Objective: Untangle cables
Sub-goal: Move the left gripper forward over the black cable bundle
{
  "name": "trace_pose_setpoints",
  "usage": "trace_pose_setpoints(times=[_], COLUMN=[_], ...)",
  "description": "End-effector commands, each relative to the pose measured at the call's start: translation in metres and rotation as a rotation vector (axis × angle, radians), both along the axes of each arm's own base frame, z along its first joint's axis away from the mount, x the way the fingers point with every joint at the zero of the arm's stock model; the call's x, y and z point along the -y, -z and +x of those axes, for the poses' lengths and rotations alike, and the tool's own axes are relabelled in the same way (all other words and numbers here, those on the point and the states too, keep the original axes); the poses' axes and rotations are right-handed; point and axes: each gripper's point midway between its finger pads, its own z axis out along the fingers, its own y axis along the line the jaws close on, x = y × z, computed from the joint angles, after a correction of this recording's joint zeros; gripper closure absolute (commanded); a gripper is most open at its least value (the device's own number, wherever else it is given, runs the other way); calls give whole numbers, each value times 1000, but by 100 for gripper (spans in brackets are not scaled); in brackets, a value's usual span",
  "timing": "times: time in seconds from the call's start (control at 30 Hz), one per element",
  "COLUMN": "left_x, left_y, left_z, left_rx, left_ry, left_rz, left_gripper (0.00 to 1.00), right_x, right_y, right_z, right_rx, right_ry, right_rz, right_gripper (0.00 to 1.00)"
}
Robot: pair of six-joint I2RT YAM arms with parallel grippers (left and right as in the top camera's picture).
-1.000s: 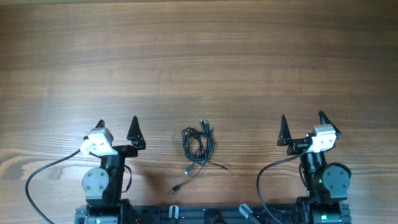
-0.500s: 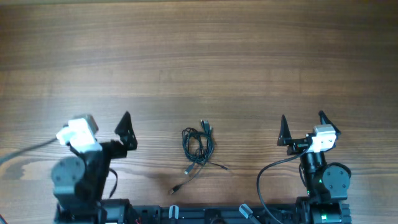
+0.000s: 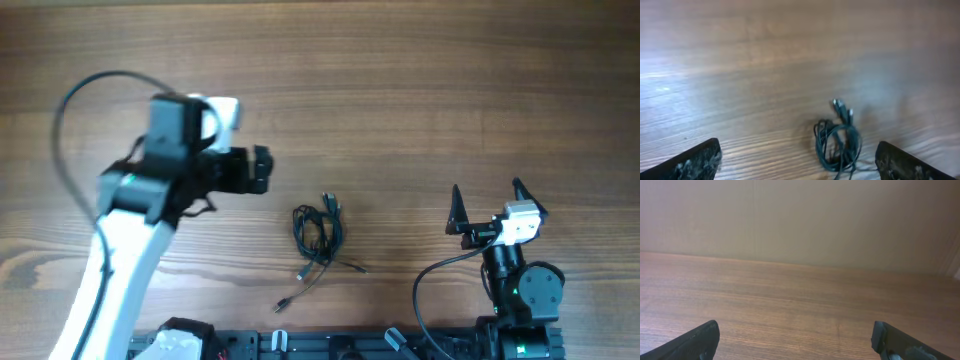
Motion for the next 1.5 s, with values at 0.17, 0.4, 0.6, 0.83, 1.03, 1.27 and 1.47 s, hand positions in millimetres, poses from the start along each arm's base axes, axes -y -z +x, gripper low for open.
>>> trace_pose_setpoints(times=[0.17,0.4,0.6,0.83,1.03,1.27,1.47], left_x=[47,55,58,66,82,87,84], left_y=[85,113,119,149,159,181,188], left_z=[0,-1,-12,-36,-44,-49,-53], left_rx=[-245,-342,-381,-413,-393,-359,-366], left_ry=[183,199,217,275,316,330,329], left_rz=[194,183,170,195,195,193,199], left_gripper=[0,0,0,0,0,0,0], right_x=[1,1,1,1,1,1,1], right_y=[-2,-2,-2,-2,-2,-2,-2], right_z=[0,0,0,0,0,0,0], right_rx=[10,10,10,10,10,10,10], right_ry=[9,9,9,10,10,9,9], right_rz=[8,8,8,8,8,8,8], right_gripper=[0,0,0,0,0,0,0])
